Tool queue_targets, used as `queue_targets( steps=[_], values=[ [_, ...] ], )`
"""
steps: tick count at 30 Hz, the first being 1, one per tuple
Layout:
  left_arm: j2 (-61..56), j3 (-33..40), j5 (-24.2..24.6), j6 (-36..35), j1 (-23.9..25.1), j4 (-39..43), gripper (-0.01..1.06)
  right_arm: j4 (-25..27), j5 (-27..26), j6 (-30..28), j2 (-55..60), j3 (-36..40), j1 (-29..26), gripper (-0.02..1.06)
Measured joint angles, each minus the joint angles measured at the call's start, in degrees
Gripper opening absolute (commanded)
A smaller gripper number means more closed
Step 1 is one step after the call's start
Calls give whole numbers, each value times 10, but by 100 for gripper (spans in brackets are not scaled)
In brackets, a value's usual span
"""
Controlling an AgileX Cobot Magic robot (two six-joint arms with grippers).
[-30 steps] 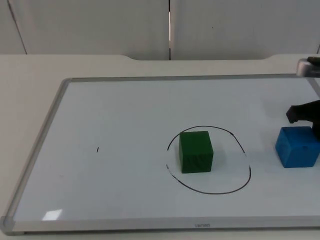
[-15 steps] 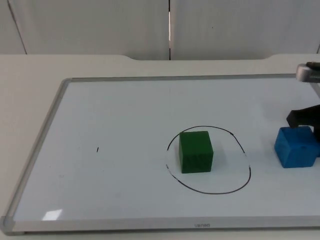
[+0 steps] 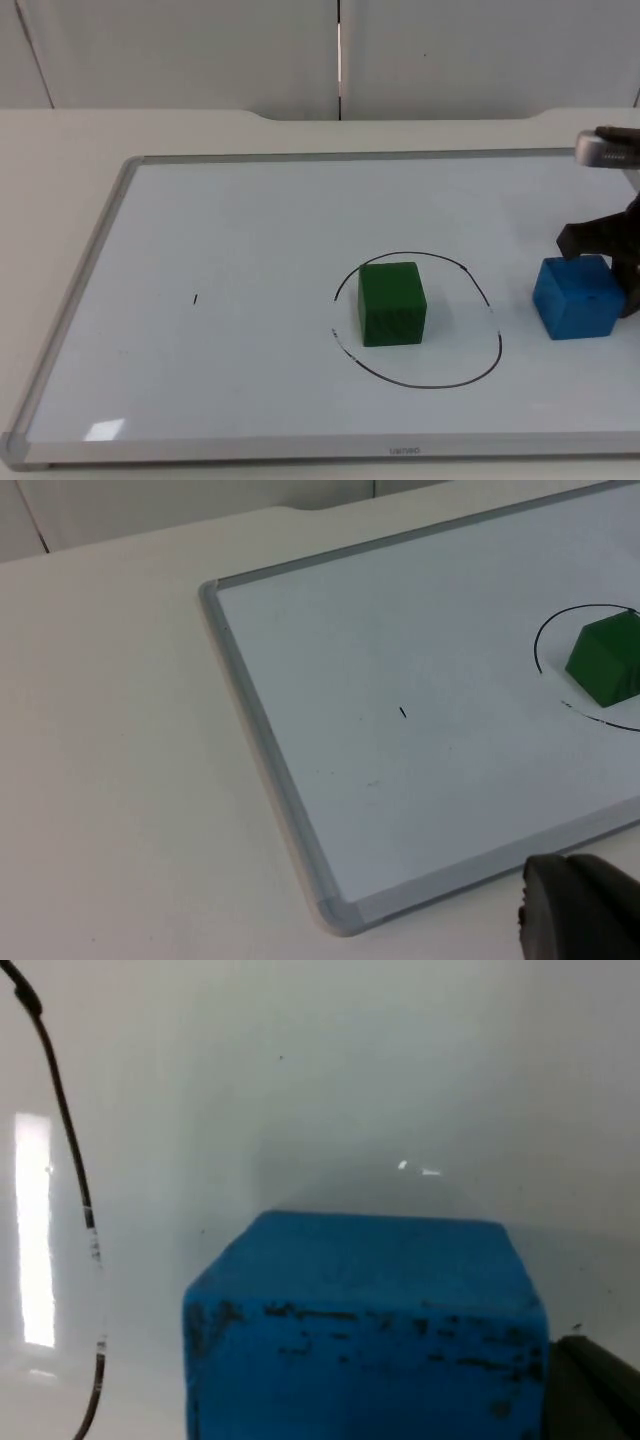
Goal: Push the two cubes into the marked area.
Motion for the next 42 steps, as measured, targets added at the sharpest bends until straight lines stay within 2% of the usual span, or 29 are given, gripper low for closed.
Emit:
queue_targets(
  steps=[9,19,34,42],
  values=[
    [0,0,1,0,0,0,0,19,1,-1,0,0,0,0],
    [0,0,1,0,0,0,0,28,-6,8,0,0,31,0],
    [0,0,1,0,0,0,0,15,8,11,0,0,34,0],
    [0,0,1,0,0,0,0,14,2,11,0,0,59,0]
  ],
)
